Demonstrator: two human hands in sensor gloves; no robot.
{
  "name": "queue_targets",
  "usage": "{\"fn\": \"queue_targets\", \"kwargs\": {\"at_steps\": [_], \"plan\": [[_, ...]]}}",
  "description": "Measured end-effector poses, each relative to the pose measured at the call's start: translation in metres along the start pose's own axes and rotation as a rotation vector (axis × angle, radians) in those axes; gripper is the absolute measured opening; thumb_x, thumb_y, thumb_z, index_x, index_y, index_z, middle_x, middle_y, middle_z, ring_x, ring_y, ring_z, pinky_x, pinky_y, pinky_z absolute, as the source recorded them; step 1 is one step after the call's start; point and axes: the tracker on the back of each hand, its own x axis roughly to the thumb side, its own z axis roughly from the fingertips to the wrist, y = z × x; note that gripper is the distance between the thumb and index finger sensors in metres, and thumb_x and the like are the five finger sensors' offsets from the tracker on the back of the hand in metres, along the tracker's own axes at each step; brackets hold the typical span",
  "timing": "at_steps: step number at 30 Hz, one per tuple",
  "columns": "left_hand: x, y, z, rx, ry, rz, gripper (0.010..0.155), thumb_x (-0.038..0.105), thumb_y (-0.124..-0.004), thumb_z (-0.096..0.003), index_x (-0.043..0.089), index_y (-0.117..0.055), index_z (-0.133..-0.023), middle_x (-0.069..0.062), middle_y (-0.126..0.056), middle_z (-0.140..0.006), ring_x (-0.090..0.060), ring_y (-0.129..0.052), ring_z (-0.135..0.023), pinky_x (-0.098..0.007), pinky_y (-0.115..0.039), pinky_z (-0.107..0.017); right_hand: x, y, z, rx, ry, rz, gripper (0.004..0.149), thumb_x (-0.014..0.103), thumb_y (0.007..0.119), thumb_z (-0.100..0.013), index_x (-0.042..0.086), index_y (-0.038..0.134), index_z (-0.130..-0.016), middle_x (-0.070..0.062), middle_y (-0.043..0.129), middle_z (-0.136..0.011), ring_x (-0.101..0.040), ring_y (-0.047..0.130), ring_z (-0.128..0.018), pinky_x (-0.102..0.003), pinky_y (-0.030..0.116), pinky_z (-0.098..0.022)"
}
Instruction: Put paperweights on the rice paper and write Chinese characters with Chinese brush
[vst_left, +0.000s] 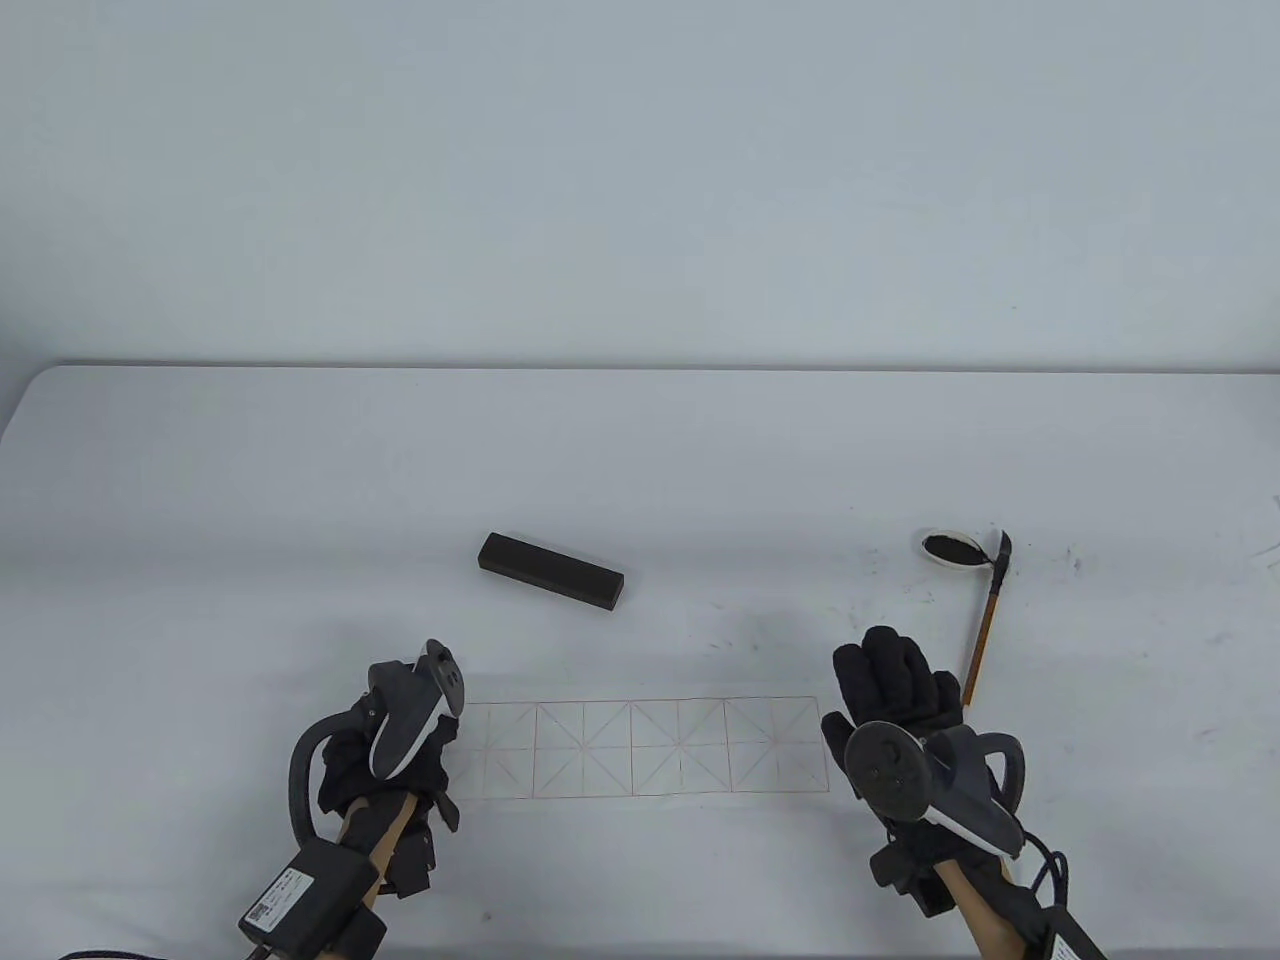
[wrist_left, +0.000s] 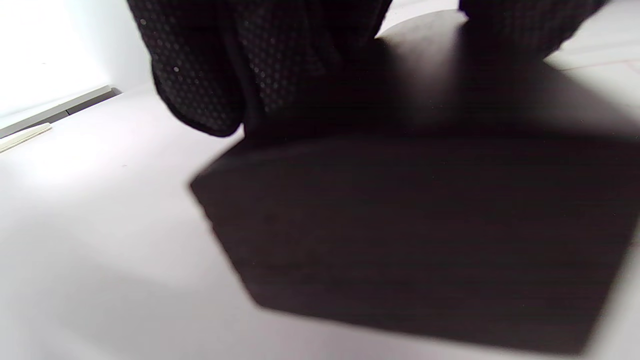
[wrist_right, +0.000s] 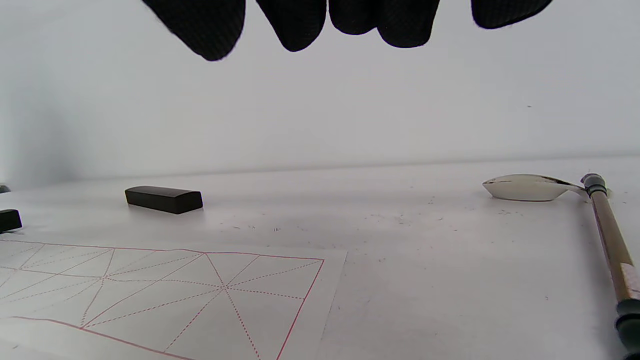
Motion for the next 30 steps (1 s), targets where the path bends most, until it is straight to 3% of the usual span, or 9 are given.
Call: {"fn": "queue_targets", "kwargs": {"at_steps": [21,30], "plan": [[0.0063,-0.0042,0.0044,-0.007,0.021,-0.074,0.079,0.069,-0.06,-0.0432,0.019,-0.068,-0.104,-0.005,-0.087,-0.088,-0.01,-0.103,-0.057,-0.037,-0.081,-0.064,0.0014,0.0005,-0.0002,0.017,-0.002,0.004,0.064,0.034,0.064,-0.059,0.002,0.043,-0.11,-0.032,0.029,-0.114,-0.053,0.041,-0.103,-0.075,0.045,-0.065],[0.0015,-0.003,0.0031,-0.089,0.01,-0.039,0.083,0.068,-0.059,-0.0427,0.021,-0.061,-0.111,-0.007,-0.081,-0.098,-0.015,-0.099,-0.07,-0.043,-0.074,-0.071,0.0014,0.0009,-0.0005,0.018,-0.003,0.0,0.064,0.034,0.064,-0.059,0.002,0.043,-0.11,-0.032,0.029,-0.114,-0.053,0.041,-0.103,-0.075,0.045,-0.065]]}}
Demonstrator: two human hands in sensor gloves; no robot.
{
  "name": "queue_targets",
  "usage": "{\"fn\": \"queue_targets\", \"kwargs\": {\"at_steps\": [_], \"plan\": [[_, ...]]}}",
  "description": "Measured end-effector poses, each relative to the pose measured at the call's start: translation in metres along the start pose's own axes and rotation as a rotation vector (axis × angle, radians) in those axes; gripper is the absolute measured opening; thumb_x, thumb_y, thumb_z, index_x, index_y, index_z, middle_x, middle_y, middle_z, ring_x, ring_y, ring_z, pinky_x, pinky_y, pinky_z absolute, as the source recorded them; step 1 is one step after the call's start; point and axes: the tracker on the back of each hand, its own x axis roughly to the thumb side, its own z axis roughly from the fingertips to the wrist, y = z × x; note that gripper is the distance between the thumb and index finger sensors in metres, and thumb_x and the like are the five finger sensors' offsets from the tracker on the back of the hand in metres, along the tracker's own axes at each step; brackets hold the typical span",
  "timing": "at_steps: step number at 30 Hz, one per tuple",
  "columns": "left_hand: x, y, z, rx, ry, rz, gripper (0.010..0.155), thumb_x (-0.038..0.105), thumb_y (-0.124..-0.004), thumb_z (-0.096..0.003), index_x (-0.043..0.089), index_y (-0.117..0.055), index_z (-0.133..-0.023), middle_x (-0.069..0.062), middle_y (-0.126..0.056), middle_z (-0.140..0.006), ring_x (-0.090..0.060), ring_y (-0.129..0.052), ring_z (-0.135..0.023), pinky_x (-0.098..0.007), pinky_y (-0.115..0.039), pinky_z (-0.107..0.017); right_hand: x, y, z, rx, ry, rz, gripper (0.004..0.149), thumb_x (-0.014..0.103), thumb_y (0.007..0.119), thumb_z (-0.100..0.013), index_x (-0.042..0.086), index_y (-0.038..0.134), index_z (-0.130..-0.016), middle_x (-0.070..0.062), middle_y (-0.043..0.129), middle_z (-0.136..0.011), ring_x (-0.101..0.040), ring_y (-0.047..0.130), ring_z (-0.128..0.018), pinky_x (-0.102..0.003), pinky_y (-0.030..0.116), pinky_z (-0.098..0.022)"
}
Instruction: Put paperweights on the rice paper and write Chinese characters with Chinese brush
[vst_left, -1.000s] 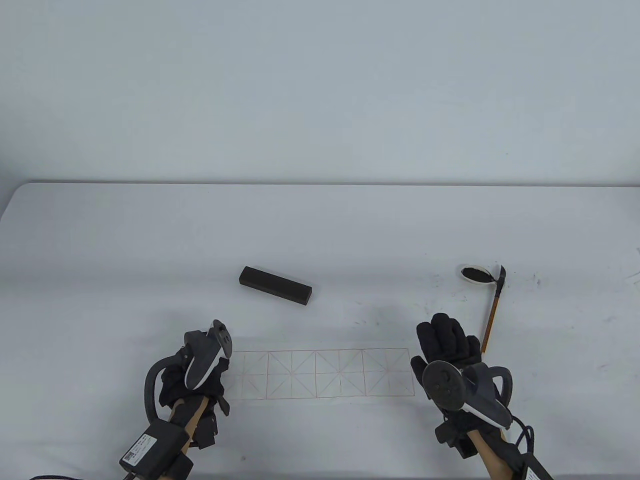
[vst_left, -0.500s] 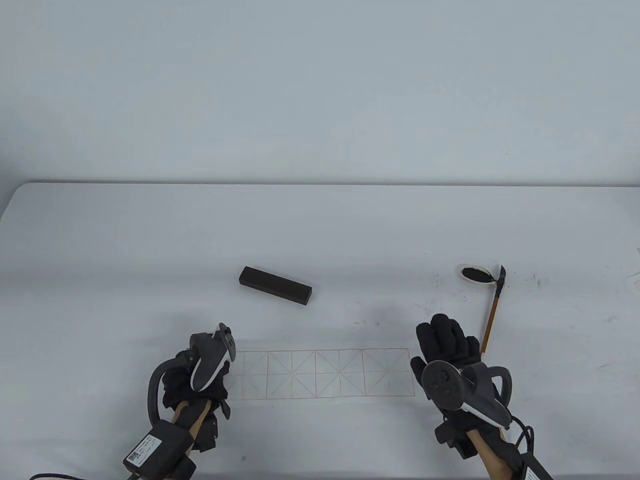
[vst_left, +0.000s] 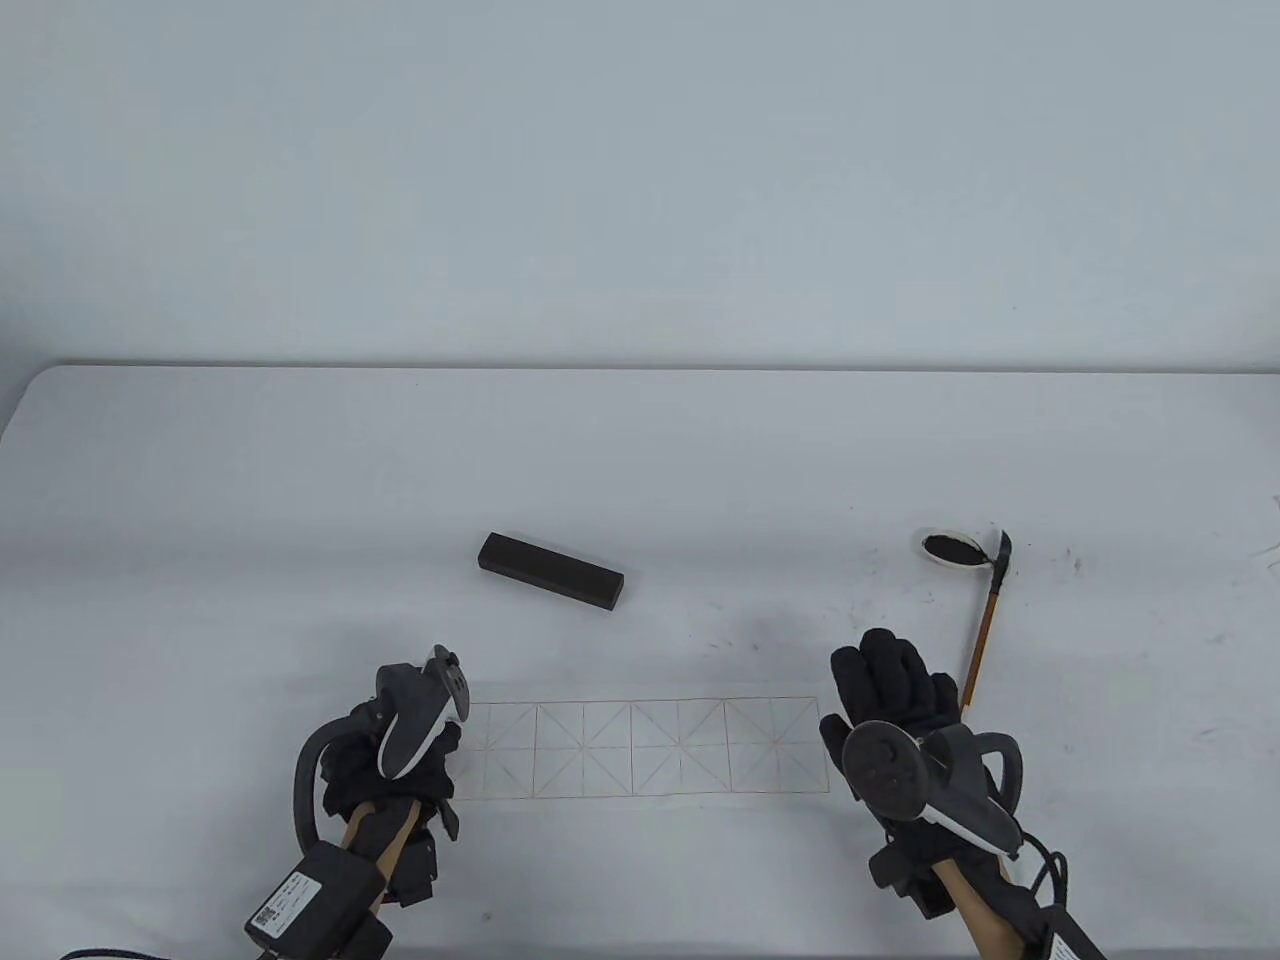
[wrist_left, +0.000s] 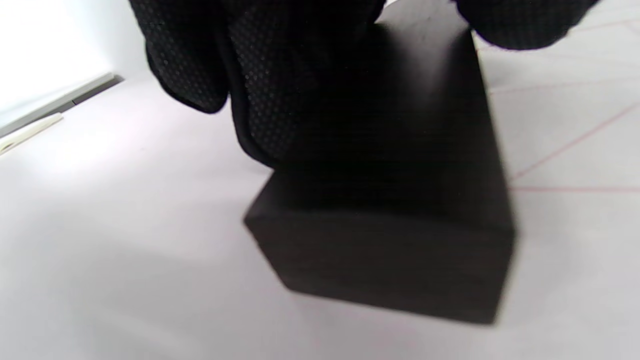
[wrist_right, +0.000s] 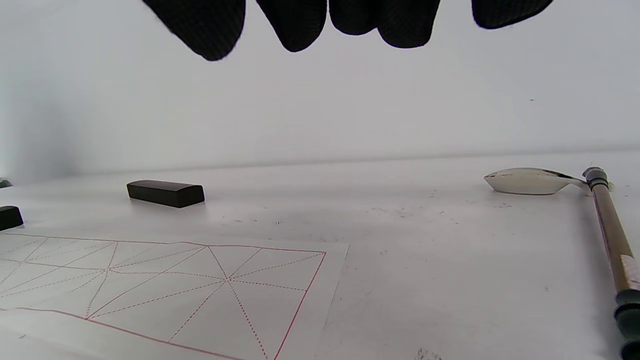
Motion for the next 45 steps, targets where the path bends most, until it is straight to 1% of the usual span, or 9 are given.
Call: {"fn": "queue_targets", "kwargs": {"at_steps": [6,10,12,16,21,26,34,40,45], "plan": [[-0.011,0.016,0.002,-0.013,-0.022,0.04,0.086,0.066,-0.059,-0.0449,0.023,-0.05,-0.119,-0.01,-0.07,-0.115,-0.027,-0.089,-0.094,-0.05,-0.064,-0.078,-0.001,-0.001,0.0,-0.009,0.006,-0.009,0.064,0.034,0.064,-0.059,0.002,0.043,-0.11,-0.032,0.029,-0.114,-0.053,0.041,-0.103,-0.075,0.045,-0.065],[-0.008,0.048,-0.003,0.088,0.002,0.079,0.086,0.063,-0.059,-0.0481,0.03,-0.032,-0.123,-0.008,-0.039,-0.129,-0.031,-0.054,-0.118,-0.048,-0.039,-0.088,-0.003,-0.004,0.001,-0.023,0.016,-0.014,0.064,0.034,0.064,-0.059,0.002,0.043,-0.11,-0.032,0.029,-0.114,-0.053,0.041,-0.103,-0.075,0.045,-0.065],[0.001,0.064,-0.008,0.122,-0.063,0.128,0.086,0.061,-0.061,-0.0489,0.034,-0.023,-0.122,-0.004,-0.021,-0.13,-0.03,-0.037,-0.123,-0.046,-0.027,-0.089,-0.005,-0.005,0.002,-0.028,0.027,-0.016,0.064,0.034,0.064,-0.059,0.002,0.043,-0.11,-0.032,0.029,-0.114,-0.053,0.041,-0.103,-0.075,0.045,-0.065],[0.038,0.091,-0.021,0.126,-0.183,0.164,0.086,0.057,-0.065,-0.0495,0.043,-0.016,-0.119,0.003,-0.006,-0.128,-0.027,-0.012,-0.123,-0.048,-0.011,-0.089,-0.011,-0.004,0.0,-0.027,0.057,-0.012,0.064,0.034,0.064,-0.058,0.002,0.043,-0.11,-0.032,0.029,-0.114,-0.053,0.041,-0.103,-0.075,0.045,-0.065],[0.08,0.099,-0.042,0.085,-0.22,-0.038,0.088,0.054,-0.067,-0.0505,0.052,-0.006,-0.114,0.012,0.012,-0.122,-0.019,0.01,-0.119,-0.047,0.004,-0.087,-0.015,-0.004,0.0,-0.034,0.081,-0.009,0.064,0.034,0.064,-0.058,0.002,0.043,-0.11,-0.032,0.029,-0.114,-0.053,0.041,-0.103,-0.075,0.045,-0.065],[0.109,0.098,-0.068,0.02,-0.214,-0.072,0.087,0.052,-0.069,-0.0515,0.057,-0.006,-0.11,0.015,0.013,-0.121,-0.016,0.013,-0.119,-0.046,0.007,-0.087,-0.017,-0.002,-0.001,-0.018,0.09,0.006,0.065,0.034,0.065,-0.058,0.002,0.043,-0.11,-0.032,0.029,-0.114,-0.053,0.041,-0.103,-0.075,0.045,-0.065],[0.128,0.092,-0.092,-0.077,-0.218,-0.09,0.082,0.044,-0.071,-0.0556,0.062,-0.01,-0.108,0.019,0.012,-0.121,-0.013,0.012,-0.12,-0.045,0.009,-0.087,-0.018,0.0,-0.004,0.003,0.088,-0.003,0.065,0.034,0.065,-0.058,0.002,0.043,-0.11,-0.032,0.029,-0.114,-0.054,0.041,-0.103,-0.075,0.045,-0.065],[0.132,0.089,-0.099,-0.109,-0.216,-0.052,0.074,0.039,-0.067,-0.0592,0.064,-0.016,-0.107,0.02,0.007,-0.123,-0.012,0.009,-0.121,-0.044,0.009,-0.088,-0.017,0.0,-0.005,0.016,0.08,-0.002,0.065,0.034,0.065,-0.058,0.002,0.043,-0.11,-0.032,0.029,-0.114,-0.053,0.041,-0.103,-0.075,0.045,-0.065],[0.133,0.086,-0.098,-0.08,-0.218,-0.035,0.067,0.037,-0.062,-0.0607,0.065,-0.021,-0.106,0.02,0.002,-0.124,-0.012,0.004,-0.123,-0.044,0.007,-0.088,-0.016,0.0,-0.005,0.022,0.08,0.001,0.065,0.033,0.065,-0.058,0.002,0.043,-0.11,-0.032,0.029,-0.114,-0.054,0.041,-0.103,-0.075,0.045,-0.065]]}}
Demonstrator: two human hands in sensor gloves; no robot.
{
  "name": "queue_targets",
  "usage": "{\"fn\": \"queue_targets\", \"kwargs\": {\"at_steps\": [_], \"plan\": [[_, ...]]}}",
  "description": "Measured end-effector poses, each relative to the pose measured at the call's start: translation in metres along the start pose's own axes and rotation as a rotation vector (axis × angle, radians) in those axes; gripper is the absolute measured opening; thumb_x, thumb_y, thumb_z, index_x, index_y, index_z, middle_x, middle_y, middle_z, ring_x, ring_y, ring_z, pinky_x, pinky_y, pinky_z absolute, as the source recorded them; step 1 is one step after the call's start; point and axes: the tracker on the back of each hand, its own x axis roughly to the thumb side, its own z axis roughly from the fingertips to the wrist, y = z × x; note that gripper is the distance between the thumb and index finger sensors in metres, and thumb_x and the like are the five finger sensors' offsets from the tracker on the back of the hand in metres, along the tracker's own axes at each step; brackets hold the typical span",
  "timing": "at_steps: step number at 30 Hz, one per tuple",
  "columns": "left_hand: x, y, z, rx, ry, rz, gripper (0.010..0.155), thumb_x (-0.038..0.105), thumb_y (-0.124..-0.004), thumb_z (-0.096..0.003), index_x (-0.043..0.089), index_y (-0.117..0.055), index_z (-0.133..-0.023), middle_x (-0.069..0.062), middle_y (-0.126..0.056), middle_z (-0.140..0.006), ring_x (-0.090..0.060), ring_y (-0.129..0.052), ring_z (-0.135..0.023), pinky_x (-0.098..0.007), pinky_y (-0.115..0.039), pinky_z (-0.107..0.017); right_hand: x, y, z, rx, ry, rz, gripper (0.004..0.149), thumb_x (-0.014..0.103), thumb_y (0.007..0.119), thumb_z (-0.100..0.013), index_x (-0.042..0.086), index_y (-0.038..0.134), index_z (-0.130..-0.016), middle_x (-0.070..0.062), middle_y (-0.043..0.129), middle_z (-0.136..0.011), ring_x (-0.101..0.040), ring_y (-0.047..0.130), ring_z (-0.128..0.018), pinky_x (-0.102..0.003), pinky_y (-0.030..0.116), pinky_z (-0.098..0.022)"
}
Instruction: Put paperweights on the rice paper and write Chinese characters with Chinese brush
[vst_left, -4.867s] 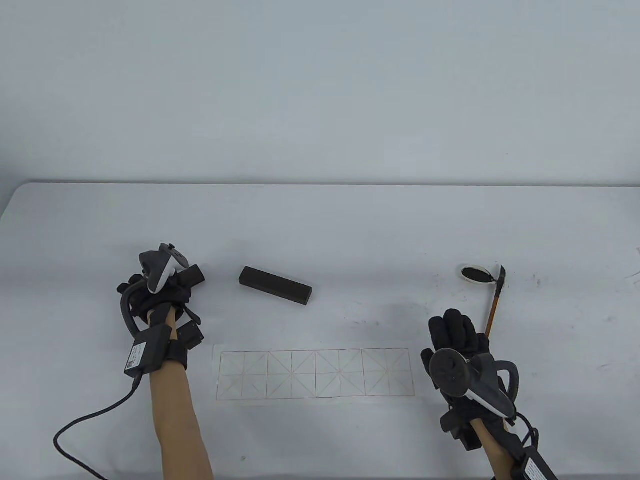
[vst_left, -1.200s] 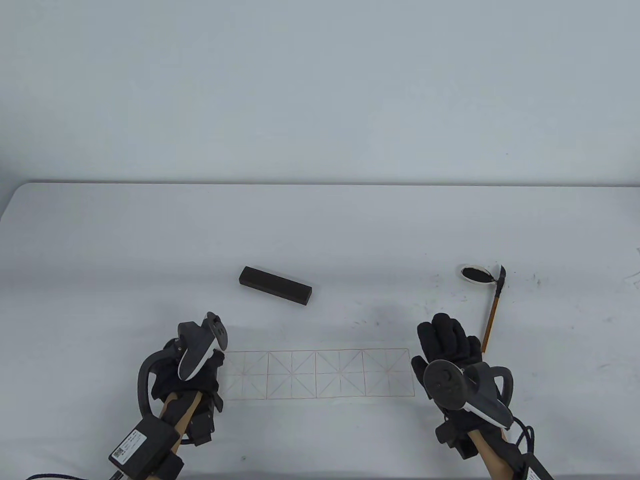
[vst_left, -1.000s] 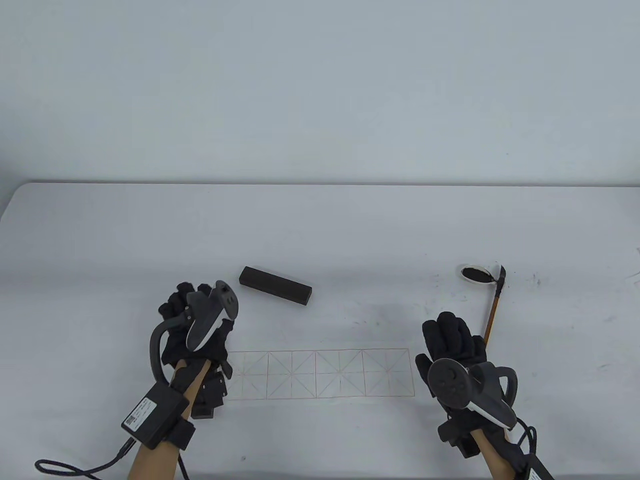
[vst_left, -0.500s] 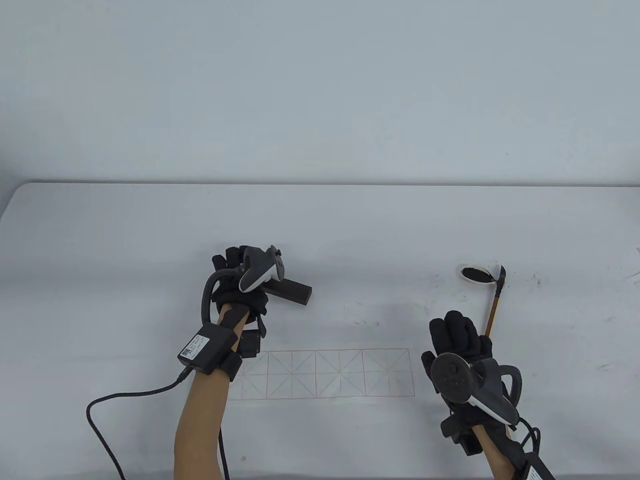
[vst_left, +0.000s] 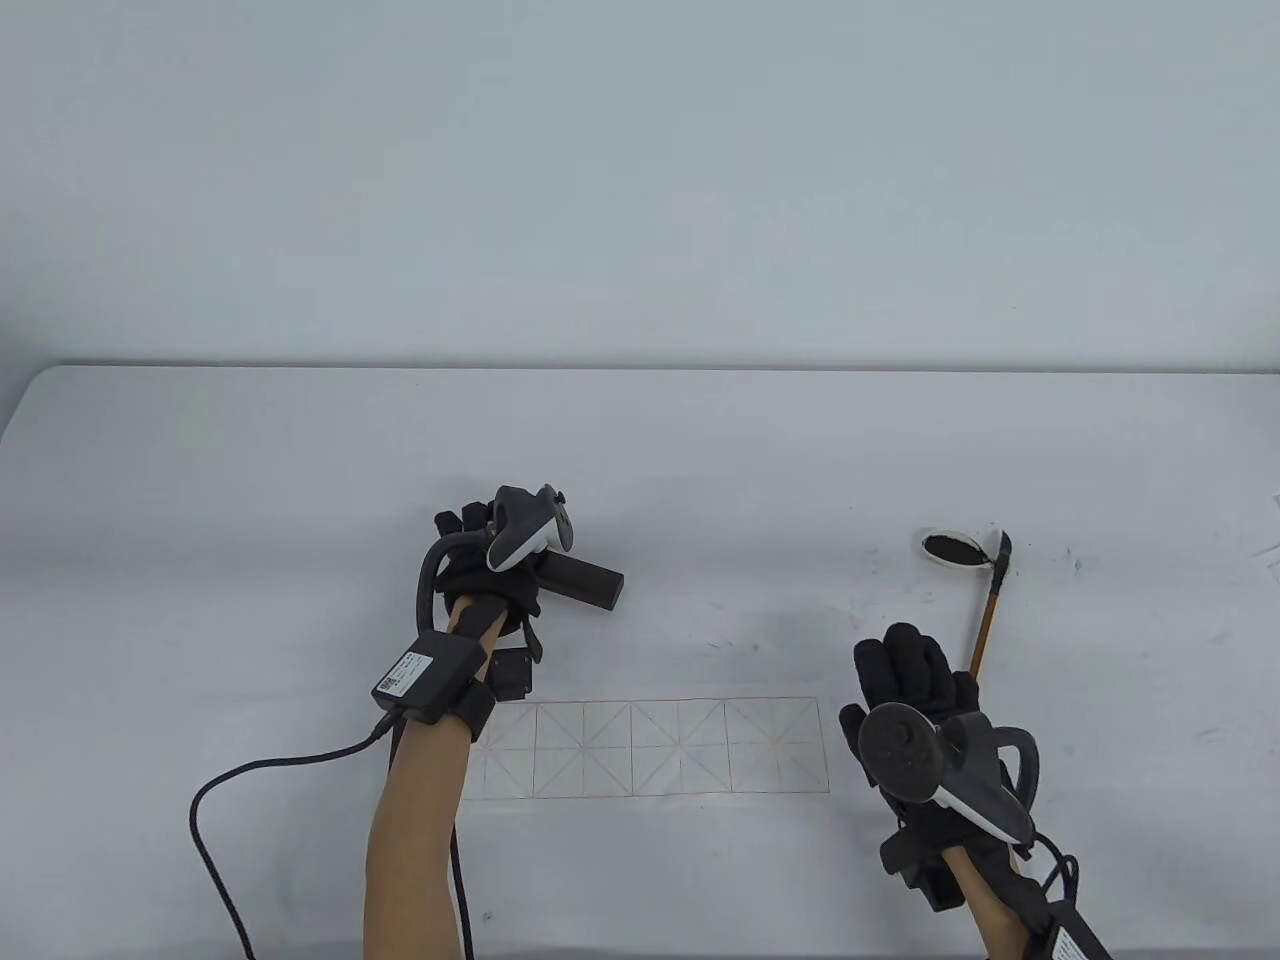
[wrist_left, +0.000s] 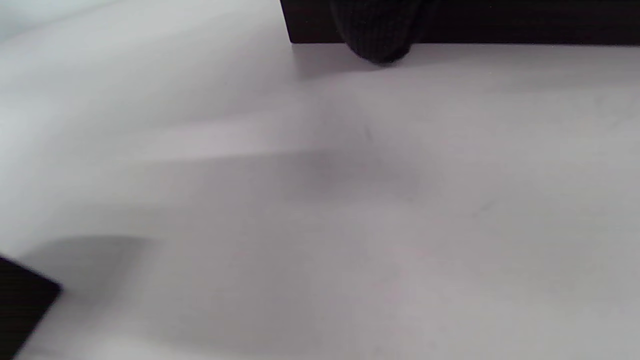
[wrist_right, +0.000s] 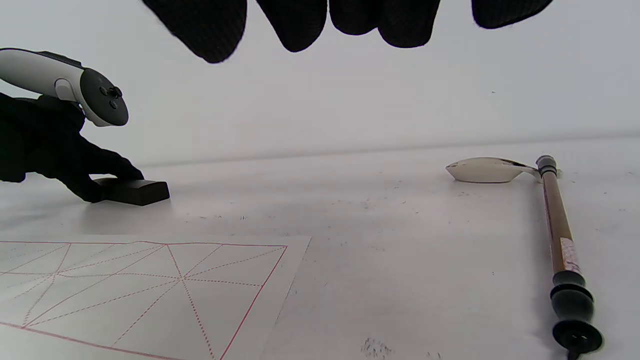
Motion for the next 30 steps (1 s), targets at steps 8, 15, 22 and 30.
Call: {"fn": "queue_targets", "kwargs": {"at_steps": [8,15,22,30], "plan": [[0.002,-0.001,0.001,0.057,0.007,-0.033,0.067,0.034,-0.064,-0.0588,0.063,-0.027,-0.106,0.019,-0.004,-0.127,-0.012,-0.003,-0.126,-0.046,0.005,-0.089,0.001,0.0,0.0,0.0,-0.002,0.002,0.064,0.033,0.065,-0.058,0.002,0.043,-0.11,-0.032,0.029,-0.114,-0.053,0.041,-0.103,-0.075,0.045,-0.065],[0.0,0.0,0.011,0.103,-0.023,-0.075,0.066,0.033,-0.065,-0.0567,0.059,-0.032,-0.108,0.014,-0.013,-0.129,-0.019,-0.014,-0.127,-0.051,-0.003,-0.089,0.001,0.0,0.0,-0.012,-0.006,0.007,0.065,0.034,0.065,-0.058,0.002,0.043,-0.11,-0.032,0.029,-0.114,-0.053,0.041,-0.103,-0.075,0.045,-0.065],[-0.012,0.012,0.044,0.232,-0.109,-0.112,0.069,0.034,-0.066,-0.0525,0.052,-0.035,-0.112,0.01,-0.024,-0.129,-0.024,-0.025,-0.126,-0.058,-0.015,-0.089,0.004,-0.003,0.002,-0.056,-0.014,0.013,0.064,0.034,0.065,-0.058,0.003,0.043,-0.11,-0.031,0.03,-0.114,-0.053,0.041,-0.103,-0.075,0.045,-0.065],[-0.033,0.023,0.114,0.516,-0.273,-0.176,0.07,0.036,-0.067,-0.0501,0.044,-0.04,-0.114,0.008,-0.047,-0.122,-0.027,-0.052,-0.119,-0.062,-0.03,-0.087,0.024,-0.015,0.003,-0.106,-0.085,0.024,0.066,0.034,0.065,-0.058,0.003,0.04,-0.111,-0.031,0.029,-0.114,-0.053,0.041,-0.104,-0.074,0.045,-0.066]]}}
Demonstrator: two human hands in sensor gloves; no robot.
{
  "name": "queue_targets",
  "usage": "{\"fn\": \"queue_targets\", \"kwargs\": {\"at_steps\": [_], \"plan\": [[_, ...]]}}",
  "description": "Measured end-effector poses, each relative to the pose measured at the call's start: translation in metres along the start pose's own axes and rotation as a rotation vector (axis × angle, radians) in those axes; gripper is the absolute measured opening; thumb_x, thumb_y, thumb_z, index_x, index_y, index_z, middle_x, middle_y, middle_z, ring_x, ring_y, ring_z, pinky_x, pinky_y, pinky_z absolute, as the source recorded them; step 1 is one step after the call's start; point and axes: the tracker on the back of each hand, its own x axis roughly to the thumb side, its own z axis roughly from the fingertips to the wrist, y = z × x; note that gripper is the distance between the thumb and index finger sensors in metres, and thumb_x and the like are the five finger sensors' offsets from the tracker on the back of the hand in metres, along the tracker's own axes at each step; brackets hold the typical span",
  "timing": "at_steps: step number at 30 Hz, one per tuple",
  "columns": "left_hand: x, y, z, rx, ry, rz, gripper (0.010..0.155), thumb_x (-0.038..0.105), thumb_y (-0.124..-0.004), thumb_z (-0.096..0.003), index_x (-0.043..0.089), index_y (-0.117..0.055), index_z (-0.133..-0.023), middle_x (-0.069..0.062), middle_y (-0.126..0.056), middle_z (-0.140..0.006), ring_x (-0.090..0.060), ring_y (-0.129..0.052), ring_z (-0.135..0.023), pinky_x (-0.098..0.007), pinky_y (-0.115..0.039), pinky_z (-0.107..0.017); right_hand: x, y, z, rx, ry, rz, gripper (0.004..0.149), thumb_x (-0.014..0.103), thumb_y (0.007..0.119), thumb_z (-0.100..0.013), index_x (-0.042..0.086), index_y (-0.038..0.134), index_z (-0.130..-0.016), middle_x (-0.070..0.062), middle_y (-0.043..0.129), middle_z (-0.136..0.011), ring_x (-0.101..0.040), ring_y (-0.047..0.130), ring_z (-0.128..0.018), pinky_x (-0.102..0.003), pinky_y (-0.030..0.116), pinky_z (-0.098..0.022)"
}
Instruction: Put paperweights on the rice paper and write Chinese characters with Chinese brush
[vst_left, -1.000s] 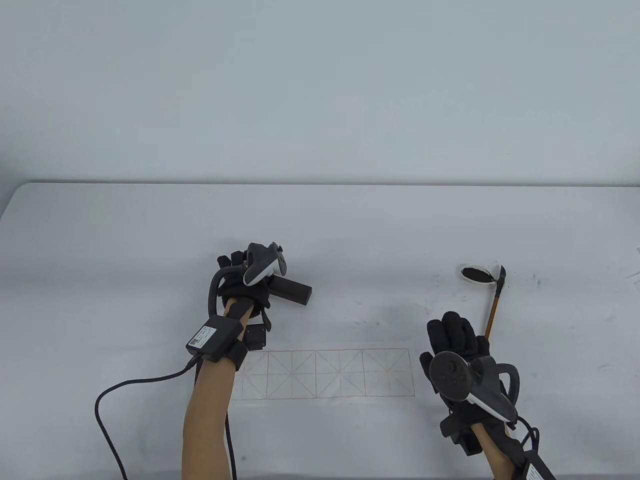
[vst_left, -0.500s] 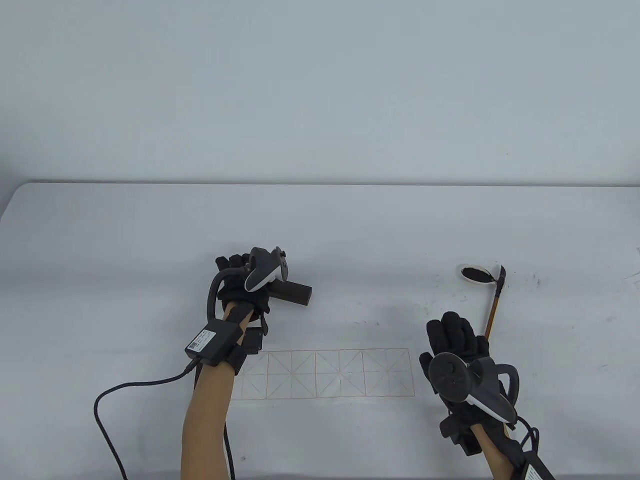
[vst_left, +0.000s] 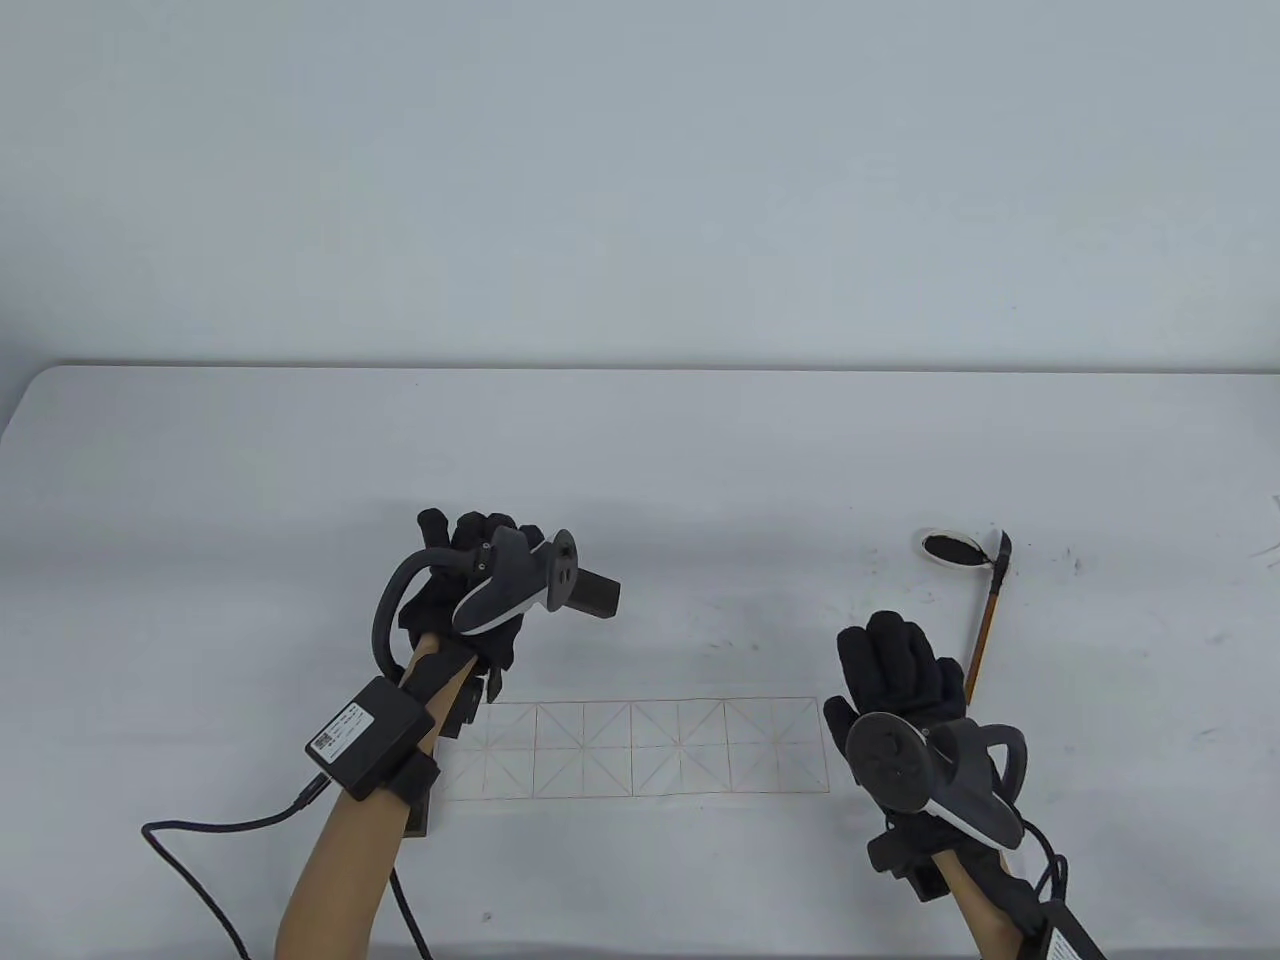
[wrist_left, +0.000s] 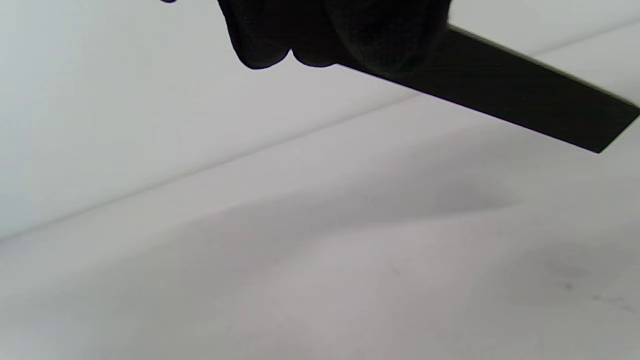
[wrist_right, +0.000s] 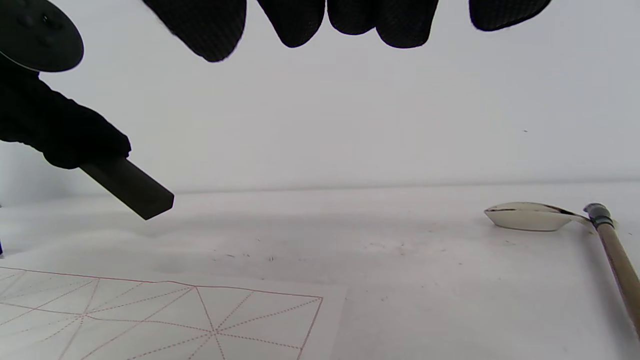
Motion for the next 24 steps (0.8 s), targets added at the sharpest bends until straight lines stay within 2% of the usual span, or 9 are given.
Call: {"fn": "queue_targets", "kwargs": {"at_steps": [5,12,19,24], "plan": [[0.0,0.02,0.043,0.124,-0.093,0.085,0.07,0.037,-0.067,-0.0503,0.043,-0.041,-0.115,0.007,-0.049,-0.122,-0.028,-0.054,-0.118,-0.062,-0.03,-0.086,0.03,-0.019,0.0,-0.036,-0.085,0.045,0.068,0.035,0.065,-0.058,0.004,0.037,-0.112,-0.031,0.029,-0.115,-0.052,0.041,-0.104,-0.074,0.046,-0.066],[0.014,0.033,0.095,0.223,-0.247,0.152,0.07,0.037,-0.067,-0.0505,0.043,-0.041,-0.115,0.007,-0.049,-0.122,-0.028,-0.054,-0.119,-0.063,-0.03,-0.086,0.083,-0.04,-0.001,-0.061,-0.224,0.101,0.075,0.04,0.067,-0.057,0.001,0.033,-0.112,-0.032,0.034,-0.114,-0.054,0.048,-0.102,-0.07,0.051,-0.067],[0.033,0.04,0.126,0.273,-0.354,0.129,0.07,0.037,-0.067,-0.0506,0.043,-0.042,-0.115,0.006,-0.05,-0.122,-0.029,-0.055,-0.118,-0.064,-0.032,-0.086,0.116,-0.038,-0.007,0.004,-0.269,0.157,0.083,0.047,0.068,-0.054,-0.002,0.036,-0.112,-0.033,0.042,-0.113,-0.051,0.055,-0.101,-0.067,0.056,-0.067],[0.042,0.042,0.136,0.271,-0.42,0.158,0.07,0.037,-0.066,-0.0509,0.042,-0.042,-0.116,0.004,-0.05,-0.122,-0.03,-0.058,-0.117,-0.066,-0.037,-0.085,0.127,-0.031,-0.009,0.029,-0.277,0.218,0.075,0.048,0.071,-0.052,0.002,0.052,-0.108,-0.029,0.058,-0.109,-0.047,0.068,-0.094,-0.059,0.066,-0.064]]}}
